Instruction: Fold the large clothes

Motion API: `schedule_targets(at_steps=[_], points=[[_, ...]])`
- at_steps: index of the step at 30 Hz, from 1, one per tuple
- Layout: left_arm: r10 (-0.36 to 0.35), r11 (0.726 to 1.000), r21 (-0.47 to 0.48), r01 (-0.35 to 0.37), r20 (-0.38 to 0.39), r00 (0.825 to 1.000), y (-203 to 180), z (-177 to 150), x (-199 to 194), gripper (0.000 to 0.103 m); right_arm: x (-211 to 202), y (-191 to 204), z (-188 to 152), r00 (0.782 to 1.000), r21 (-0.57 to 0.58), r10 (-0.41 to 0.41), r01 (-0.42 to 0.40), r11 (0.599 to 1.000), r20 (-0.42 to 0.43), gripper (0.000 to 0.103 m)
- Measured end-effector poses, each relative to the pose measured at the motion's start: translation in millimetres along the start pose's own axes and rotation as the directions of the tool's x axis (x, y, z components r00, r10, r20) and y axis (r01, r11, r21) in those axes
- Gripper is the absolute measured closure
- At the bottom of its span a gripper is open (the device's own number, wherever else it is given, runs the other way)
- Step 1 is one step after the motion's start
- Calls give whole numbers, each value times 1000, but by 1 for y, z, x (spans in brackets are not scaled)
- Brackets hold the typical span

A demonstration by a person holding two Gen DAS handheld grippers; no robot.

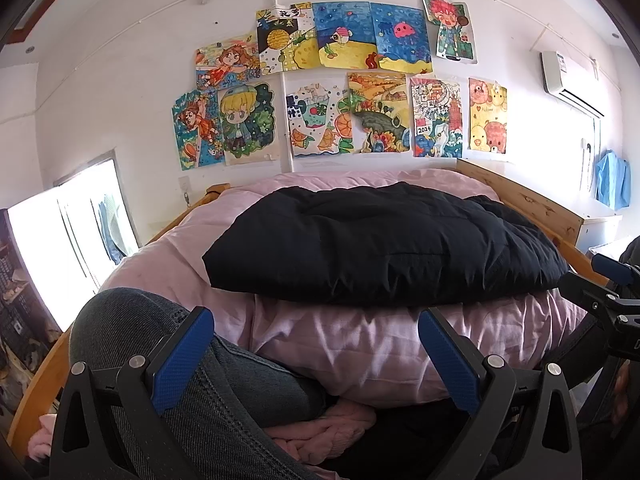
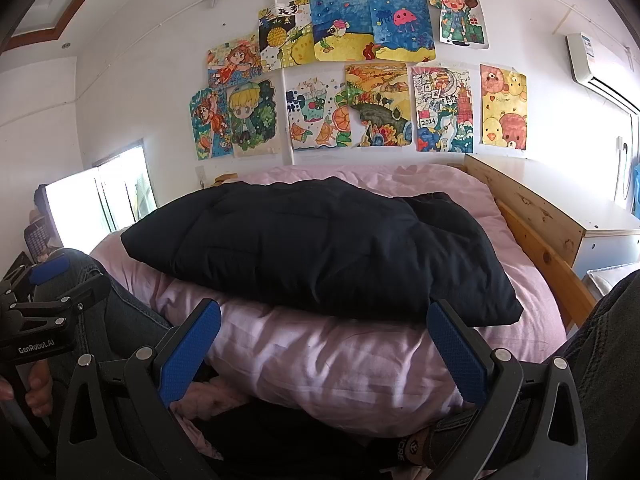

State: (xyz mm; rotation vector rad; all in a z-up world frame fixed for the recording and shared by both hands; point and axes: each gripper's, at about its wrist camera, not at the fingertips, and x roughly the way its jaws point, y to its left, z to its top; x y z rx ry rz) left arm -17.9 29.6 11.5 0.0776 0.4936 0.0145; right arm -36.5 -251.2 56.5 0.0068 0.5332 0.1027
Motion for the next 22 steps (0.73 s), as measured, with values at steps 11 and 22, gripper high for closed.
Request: schedule_targets(at_steps=[11, 22], points=[[-1, 1000, 3, 1, -3, 1000, 3, -1, 1, 0, 0, 1, 1, 1000, 1, -2, 2, 1000, -1, 2], [-1, 1000, 7, 1, -2, 1000, 3, 0, 1, 0, -1, 2, -1, 1000, 2, -1, 1, 1000, -1, 2]])
